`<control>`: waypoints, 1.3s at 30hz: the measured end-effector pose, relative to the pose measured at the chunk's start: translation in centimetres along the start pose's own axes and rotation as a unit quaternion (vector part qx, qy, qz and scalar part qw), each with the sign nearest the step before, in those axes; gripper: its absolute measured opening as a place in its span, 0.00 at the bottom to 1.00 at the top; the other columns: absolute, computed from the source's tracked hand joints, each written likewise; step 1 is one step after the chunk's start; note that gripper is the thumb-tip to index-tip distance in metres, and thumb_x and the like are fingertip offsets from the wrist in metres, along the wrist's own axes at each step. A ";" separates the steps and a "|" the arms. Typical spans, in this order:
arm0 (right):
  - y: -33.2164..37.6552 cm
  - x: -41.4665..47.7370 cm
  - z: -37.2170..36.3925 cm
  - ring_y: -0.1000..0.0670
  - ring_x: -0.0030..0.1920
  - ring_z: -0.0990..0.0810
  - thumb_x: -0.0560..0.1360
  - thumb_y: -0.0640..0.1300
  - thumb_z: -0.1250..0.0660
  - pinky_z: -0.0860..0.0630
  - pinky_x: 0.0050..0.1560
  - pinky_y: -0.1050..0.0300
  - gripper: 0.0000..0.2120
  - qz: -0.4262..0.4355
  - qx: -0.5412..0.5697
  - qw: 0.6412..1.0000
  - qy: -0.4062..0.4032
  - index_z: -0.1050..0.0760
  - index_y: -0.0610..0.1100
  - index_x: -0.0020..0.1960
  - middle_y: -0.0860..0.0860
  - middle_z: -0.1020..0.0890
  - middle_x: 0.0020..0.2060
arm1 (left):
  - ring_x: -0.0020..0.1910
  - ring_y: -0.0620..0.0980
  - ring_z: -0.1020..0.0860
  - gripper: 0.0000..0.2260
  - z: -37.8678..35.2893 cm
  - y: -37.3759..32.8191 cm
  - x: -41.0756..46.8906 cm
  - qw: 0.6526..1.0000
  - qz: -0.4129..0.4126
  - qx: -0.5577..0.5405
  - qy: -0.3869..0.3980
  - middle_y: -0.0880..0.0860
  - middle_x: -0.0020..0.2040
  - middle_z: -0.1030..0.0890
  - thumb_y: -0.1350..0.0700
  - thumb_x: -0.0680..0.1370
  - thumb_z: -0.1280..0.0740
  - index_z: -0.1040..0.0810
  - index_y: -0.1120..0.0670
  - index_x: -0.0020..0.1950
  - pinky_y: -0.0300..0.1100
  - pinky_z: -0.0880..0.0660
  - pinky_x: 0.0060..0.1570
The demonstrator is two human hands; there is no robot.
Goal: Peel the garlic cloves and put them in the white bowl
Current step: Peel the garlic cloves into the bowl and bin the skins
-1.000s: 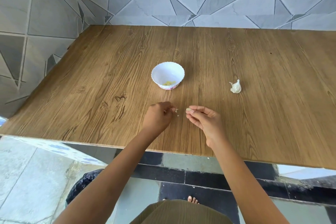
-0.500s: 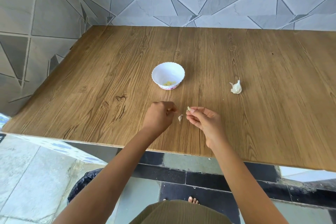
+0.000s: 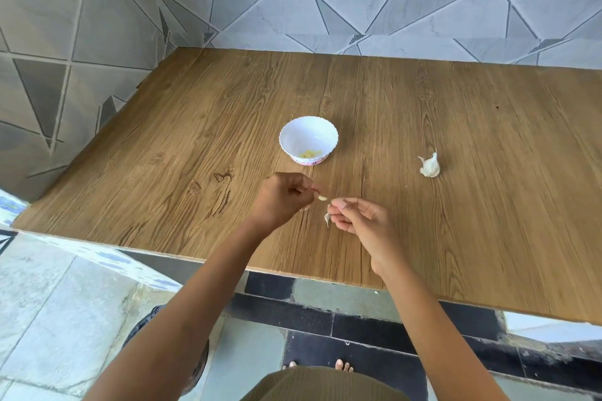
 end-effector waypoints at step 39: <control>0.0 -2.0 3.7 0.61 0.55 0.23 0.77 0.40 0.34 0.31 0.57 0.74 0.14 0.163 -0.223 0.959 -0.058 0.24 0.42 0.62 0.52 0.20 0.56 | 0.46 0.54 0.20 0.11 -6.6 -1.4 -1.2 0.918 -0.117 0.375 0.061 0.53 0.53 0.20 0.66 0.76 0.37 0.18 0.56 0.53 0.44 0.23 0.41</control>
Point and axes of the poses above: each hand's wrist, its own x-axis towards the middle knuckle, its own z-axis out of the back of the hand, y = z × x, the point moved 7 cm from there along x, towards the middle knuckle
